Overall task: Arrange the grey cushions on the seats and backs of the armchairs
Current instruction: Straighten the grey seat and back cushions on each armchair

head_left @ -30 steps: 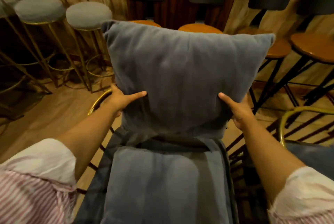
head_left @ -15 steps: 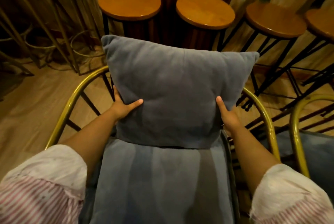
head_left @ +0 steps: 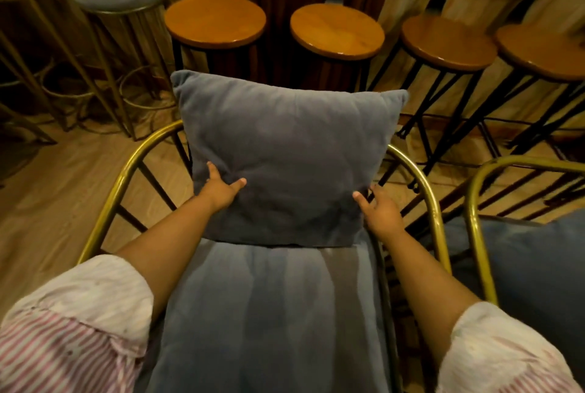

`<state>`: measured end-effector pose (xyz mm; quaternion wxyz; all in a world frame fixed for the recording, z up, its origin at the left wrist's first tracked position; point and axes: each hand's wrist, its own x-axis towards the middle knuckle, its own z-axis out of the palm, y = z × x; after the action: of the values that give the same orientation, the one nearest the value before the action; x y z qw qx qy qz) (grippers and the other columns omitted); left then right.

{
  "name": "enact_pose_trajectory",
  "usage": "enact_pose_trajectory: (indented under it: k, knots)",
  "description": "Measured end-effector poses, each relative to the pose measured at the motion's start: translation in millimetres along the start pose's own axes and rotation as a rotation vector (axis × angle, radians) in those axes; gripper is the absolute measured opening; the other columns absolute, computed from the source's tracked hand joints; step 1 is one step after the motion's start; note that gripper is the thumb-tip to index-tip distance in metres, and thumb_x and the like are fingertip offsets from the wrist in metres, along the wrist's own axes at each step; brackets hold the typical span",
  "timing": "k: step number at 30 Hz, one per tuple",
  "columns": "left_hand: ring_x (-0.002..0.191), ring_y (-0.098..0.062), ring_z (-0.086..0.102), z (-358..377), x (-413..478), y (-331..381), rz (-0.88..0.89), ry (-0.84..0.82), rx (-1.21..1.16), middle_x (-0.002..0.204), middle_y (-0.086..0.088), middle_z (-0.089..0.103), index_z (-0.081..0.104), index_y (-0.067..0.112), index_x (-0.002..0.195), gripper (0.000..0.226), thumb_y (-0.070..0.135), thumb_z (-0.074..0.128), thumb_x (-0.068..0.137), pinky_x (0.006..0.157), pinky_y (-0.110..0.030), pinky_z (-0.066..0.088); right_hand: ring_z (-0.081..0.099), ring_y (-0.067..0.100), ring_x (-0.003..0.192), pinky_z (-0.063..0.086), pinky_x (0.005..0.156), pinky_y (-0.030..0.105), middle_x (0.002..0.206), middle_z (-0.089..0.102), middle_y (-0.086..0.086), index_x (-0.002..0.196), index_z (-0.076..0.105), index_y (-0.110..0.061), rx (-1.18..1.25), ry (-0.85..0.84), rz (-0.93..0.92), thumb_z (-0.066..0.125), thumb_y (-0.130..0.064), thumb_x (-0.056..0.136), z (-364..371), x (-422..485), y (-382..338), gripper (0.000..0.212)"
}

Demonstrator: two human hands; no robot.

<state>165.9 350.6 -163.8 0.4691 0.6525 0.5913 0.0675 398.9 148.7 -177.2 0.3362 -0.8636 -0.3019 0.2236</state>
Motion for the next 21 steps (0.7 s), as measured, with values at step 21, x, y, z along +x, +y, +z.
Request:
enact_pose_trajectory:
  k: [21]
  knots:
    - [0.140, -0.026, 0.037, 266, -419, 132, 0.534, -0.438, 0.226, 0.153, -0.015, 0.036, 0.029, 0.009, 0.148, 0.059, 0.033, 0.047, 0.097, 0.109, -0.027, 0.031, 0.008, 0.032, 0.148, 0.020, 0.116, 0.054, 0.154, 0.029, 0.012, 0.144, 0.034, -0.015, -0.182, 0.202, -0.108, 0.051, -0.043, 0.092, -335, -293, 179, 0.061]
